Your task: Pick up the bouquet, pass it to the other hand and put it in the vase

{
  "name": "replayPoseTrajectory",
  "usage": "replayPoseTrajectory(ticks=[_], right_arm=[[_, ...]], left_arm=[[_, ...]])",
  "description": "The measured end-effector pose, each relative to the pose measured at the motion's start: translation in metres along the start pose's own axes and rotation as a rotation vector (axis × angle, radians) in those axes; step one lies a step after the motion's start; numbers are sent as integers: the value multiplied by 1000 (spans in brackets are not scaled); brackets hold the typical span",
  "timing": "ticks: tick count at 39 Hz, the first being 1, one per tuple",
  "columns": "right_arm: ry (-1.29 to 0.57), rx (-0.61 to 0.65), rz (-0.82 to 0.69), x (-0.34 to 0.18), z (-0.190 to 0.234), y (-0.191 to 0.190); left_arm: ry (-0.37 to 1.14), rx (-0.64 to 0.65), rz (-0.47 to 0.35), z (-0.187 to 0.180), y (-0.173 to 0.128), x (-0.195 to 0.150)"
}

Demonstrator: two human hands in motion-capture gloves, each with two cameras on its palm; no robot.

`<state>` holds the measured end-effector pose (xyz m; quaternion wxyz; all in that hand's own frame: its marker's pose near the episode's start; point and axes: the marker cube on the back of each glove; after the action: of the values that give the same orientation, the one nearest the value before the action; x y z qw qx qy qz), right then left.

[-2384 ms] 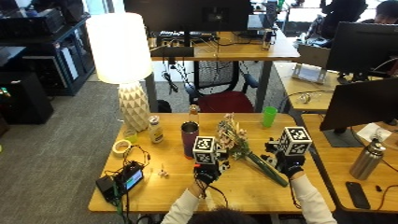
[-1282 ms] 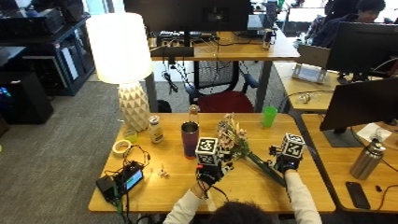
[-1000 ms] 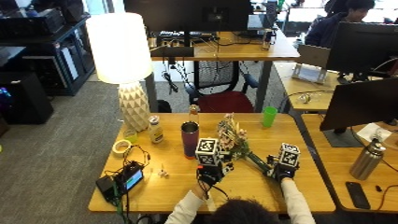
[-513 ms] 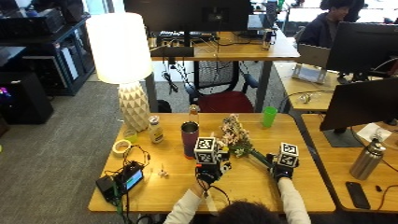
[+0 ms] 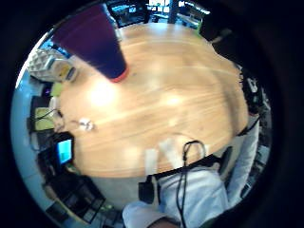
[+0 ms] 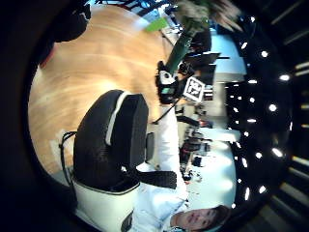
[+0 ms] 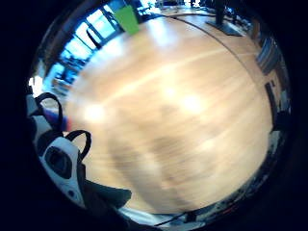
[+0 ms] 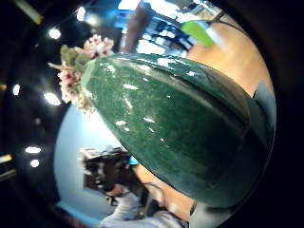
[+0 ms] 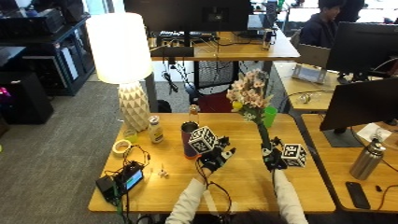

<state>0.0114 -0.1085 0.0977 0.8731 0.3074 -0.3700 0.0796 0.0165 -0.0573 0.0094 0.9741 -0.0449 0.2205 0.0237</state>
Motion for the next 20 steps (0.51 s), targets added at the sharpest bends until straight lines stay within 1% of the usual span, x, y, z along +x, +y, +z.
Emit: replayPoseTrajectory(ticks=[2, 4, 8, 12, 13, 15, 20], right_arm=[[-84, 63, -11, 0, 10, -14], [-160, 85, 27, 0, 23, -23], [-299, 31, 118, -20, 39, -21], [-397, 19, 113, -50, 48, -14], [-414, 18, 103, -56, 52, -11], [-444, 11, 84, -66, 60, -4], [-530, -7, 57, -84, 81, 20]], left_arm=[[139, 30, 24, -8, -11, 15], [280, 67, 50, -16, -21, 32], [544, 102, 115, -31, -33, 65], [740, 121, 175, -40, -42, 92], [766, 136, 189, -43, -44, 99], [770, 192, 215, -47, -45, 112], [691, 395, 268, -55, -44, 131]])
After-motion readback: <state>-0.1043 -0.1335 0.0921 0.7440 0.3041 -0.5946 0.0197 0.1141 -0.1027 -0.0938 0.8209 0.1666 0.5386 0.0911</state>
